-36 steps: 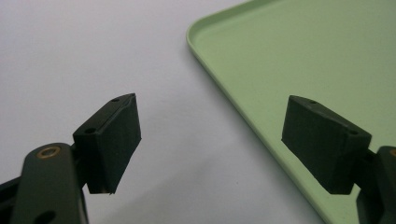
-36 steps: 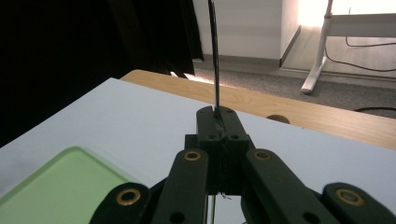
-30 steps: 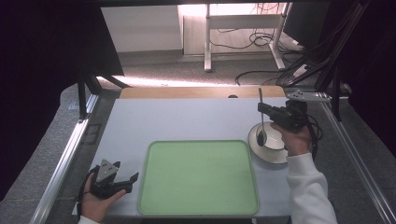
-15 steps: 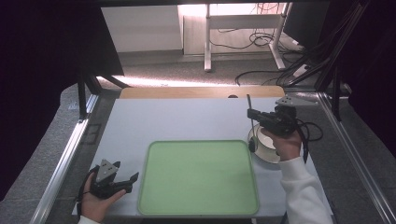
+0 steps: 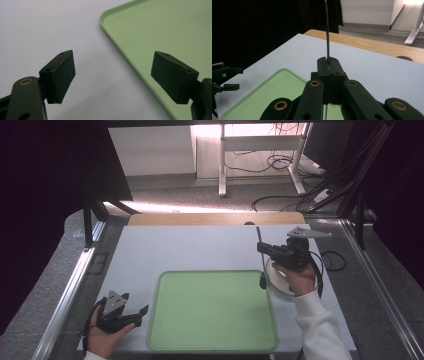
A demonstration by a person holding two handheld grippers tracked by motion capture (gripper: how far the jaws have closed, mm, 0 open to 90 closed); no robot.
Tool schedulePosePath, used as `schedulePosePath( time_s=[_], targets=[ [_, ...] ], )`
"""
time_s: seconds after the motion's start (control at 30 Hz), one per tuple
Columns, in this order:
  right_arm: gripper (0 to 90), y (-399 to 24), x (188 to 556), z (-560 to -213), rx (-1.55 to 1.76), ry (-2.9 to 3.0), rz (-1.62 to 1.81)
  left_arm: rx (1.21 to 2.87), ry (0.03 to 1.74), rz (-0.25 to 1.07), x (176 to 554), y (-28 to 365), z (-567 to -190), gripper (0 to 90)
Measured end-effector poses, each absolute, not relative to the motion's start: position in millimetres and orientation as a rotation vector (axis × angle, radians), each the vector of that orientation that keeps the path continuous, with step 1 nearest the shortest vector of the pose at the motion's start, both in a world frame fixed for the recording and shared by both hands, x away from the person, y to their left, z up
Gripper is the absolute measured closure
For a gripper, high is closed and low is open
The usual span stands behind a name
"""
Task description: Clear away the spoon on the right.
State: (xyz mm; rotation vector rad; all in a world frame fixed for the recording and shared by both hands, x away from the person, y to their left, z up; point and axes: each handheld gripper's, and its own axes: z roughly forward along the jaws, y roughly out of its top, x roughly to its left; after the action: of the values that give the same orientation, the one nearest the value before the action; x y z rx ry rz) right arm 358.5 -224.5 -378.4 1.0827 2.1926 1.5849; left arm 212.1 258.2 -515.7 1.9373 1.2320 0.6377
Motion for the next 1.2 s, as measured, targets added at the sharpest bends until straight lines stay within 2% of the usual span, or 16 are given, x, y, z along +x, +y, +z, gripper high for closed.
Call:
schedulePosePath(
  time_s=[0.33,1.2],
  targets=[
    [90.0,-218.7,348.9,-382.8,1.096,2.207,1.599,1.94,1.236,0.637,212.0,258.1,-516.0,19.1],
    [90.0,-188.3,312.0,-420.9,1.176,2.322,1.591,1.94,1.231,0.63,212.6,257.5,-516.1,19.1]
  ],
)
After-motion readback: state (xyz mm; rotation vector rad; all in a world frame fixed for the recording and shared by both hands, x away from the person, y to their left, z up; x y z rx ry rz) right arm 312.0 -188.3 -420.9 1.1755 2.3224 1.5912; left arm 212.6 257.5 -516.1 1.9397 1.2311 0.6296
